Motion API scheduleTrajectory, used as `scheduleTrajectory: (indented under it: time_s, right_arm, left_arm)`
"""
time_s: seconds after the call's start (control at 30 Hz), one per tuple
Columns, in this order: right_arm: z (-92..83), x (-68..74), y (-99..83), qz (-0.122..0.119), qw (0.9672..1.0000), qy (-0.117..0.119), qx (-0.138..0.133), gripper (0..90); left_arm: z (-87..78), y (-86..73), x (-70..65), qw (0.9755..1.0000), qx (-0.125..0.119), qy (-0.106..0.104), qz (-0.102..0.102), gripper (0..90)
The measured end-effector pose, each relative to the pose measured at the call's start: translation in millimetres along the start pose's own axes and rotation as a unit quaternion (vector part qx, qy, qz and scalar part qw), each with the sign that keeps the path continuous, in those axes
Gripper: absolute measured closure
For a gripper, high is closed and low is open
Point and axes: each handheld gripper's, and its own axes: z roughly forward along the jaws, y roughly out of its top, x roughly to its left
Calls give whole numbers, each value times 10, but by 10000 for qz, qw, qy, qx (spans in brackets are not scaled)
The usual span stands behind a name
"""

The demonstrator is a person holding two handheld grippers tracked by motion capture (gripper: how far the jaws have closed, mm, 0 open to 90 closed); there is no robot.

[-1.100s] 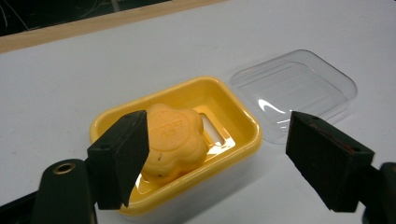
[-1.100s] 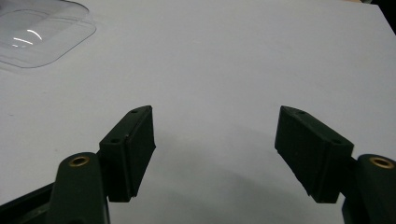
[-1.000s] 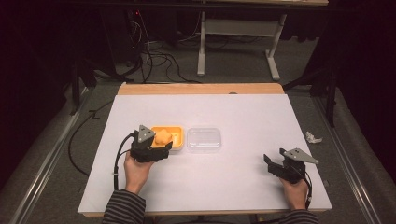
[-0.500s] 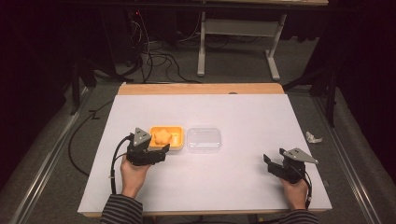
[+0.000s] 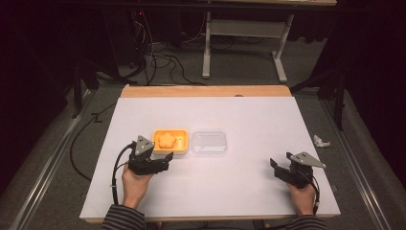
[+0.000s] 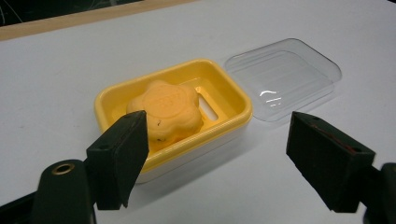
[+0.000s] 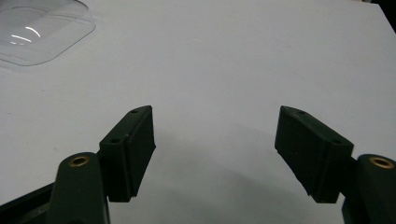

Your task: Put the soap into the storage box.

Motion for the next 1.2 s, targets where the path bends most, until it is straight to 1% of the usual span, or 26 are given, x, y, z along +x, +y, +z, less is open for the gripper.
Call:
scheduleTrajectory:
  time_s: [0.1,0.3,0.4,0.53,0.7,0.77,0.9,1.2]
  right_arm:
    - [-1,2,1,9,10000,-1,12,290]
    - [0,2,1,13,10000,-6,11,290]
    - [0,3,1,14,10000,-1,16,289]
    - [2,1,2,-20,10000,-2,13,290]
    - [4,5,3,-30,10000,-12,42,290]
    - [6,9,4,-7,10000,-21,56,290]
    - [9,8,4,-44,10000,-27,64,290]
    - [9,10,4,-43,10000,-30,74,290]
  left_arm:
    - [-29,-10,-6,10000,-26,-28,-11,215]
    - [-66,-33,-22,10000,-61,-20,-7,214]
    - [-61,-40,-37,10000,-52,12,55,214]
    - [-53,-58,-61,10000,-63,-30,44,214]
    - [-69,-94,-76,10000,-42,-71,46,213]
    - [-81,-108,-78,10000,-37,-61,47,213]
    - [-95,-135,-80,10000,-36,-71,36,213]
    - [-93,-178,-100,10000,13,-49,41,213]
